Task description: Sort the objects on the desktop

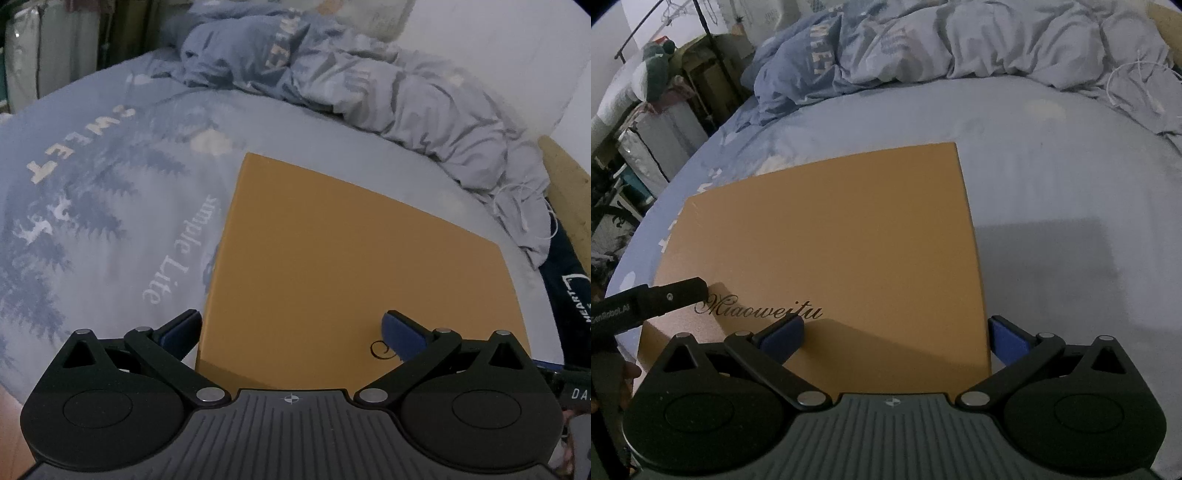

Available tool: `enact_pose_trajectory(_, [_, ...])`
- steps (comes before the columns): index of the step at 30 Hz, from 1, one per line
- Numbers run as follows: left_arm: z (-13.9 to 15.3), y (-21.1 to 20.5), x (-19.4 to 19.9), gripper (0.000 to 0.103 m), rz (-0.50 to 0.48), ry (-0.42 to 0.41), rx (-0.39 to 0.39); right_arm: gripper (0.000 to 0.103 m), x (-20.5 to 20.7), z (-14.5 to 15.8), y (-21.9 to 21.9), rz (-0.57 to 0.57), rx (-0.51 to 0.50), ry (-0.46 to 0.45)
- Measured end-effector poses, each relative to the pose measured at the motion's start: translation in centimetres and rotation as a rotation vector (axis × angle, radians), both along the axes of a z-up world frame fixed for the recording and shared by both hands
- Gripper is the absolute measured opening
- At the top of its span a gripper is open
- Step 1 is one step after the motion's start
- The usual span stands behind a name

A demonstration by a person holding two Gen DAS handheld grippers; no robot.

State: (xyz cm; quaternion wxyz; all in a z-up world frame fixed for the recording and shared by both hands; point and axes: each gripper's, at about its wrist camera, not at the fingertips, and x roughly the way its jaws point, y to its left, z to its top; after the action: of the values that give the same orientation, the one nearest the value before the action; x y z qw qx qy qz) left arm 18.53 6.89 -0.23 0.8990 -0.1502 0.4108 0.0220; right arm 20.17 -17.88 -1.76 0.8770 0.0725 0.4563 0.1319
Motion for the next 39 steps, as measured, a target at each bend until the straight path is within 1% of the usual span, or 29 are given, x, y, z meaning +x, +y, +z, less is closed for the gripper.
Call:
enact_pose_trajectory(11, [-1.9,0.5,0.4,0.103,0.002,0.018,-0.019,0.103,0.1,-1.1,0.1,0.007,-0.004,-0.052])
enact_pose_trajectory(17, [-2.7,0.4,0.5,0.103,0.002,0.013,-0.01,0.103,0.0,-1.9,0.0,0.005,0.01,-0.071])
enact_pose_trajectory(22, [-3.2,0.1,0.3,0.103,0.002,-0.003,0.008,0.103,0.4,-2.5,0.0,0.002,0.02,-0.068])
enact_pose_trajectory(28, [-3.8,0.2,0.1,0.103,-0.006,-0.043,0.012,0.103,0.4,-2.8,-0.3,-0.01,0.044,-0.096])
enact_pose_trajectory(35, [-4.0,0.2,0.2,0.103,-0.004,-0.053,0.008,0.103,-0.4,-3.8,-0.7,-0.027,0.086,-0.173])
enact_pose_trajectory(39, [-4.2,0.4,0.0,0.103,-0.001,-0.067,0.007,0.103,-0.4,-3.8,-0.8,-0.026,0.092,-0.184])
